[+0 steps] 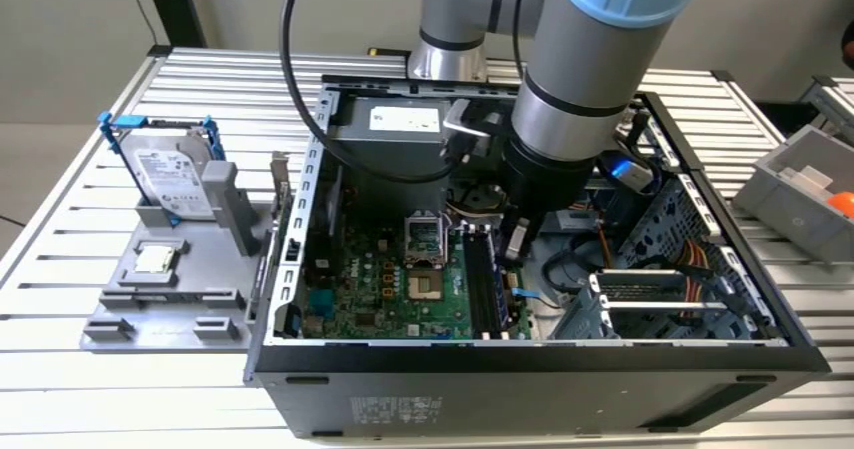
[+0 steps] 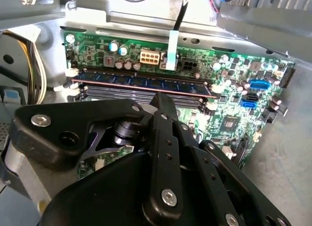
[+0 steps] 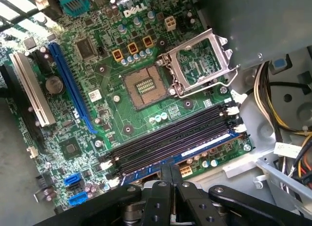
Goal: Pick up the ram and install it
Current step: 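Press down the ram until it locks into place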
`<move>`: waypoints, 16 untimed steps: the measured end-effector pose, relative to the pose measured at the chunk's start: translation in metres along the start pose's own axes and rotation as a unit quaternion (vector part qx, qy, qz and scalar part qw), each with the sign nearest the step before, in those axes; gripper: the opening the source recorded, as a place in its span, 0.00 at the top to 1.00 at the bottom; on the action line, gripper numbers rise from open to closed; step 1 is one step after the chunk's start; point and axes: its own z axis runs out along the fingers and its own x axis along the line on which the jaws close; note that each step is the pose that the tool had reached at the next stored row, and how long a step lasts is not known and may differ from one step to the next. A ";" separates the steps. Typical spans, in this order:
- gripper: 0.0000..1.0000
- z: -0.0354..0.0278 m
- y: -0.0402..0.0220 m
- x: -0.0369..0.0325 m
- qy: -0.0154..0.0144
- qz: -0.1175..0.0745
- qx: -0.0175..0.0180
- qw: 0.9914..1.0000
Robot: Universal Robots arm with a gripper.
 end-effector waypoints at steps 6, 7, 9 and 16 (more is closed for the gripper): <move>1.00 0.0013 -0.0001 -0.0001 -0.025 -0.027 -0.011 0.999; 1.00 0.0015 0.0000 -0.0001 -0.027 -0.031 -0.012 0.999; 1.00 0.0015 0.0000 -0.0001 -0.027 -0.044 -0.012 0.999; 1.00 0.0020 -0.0001 -0.0001 -0.026 -0.102 -0.013 0.994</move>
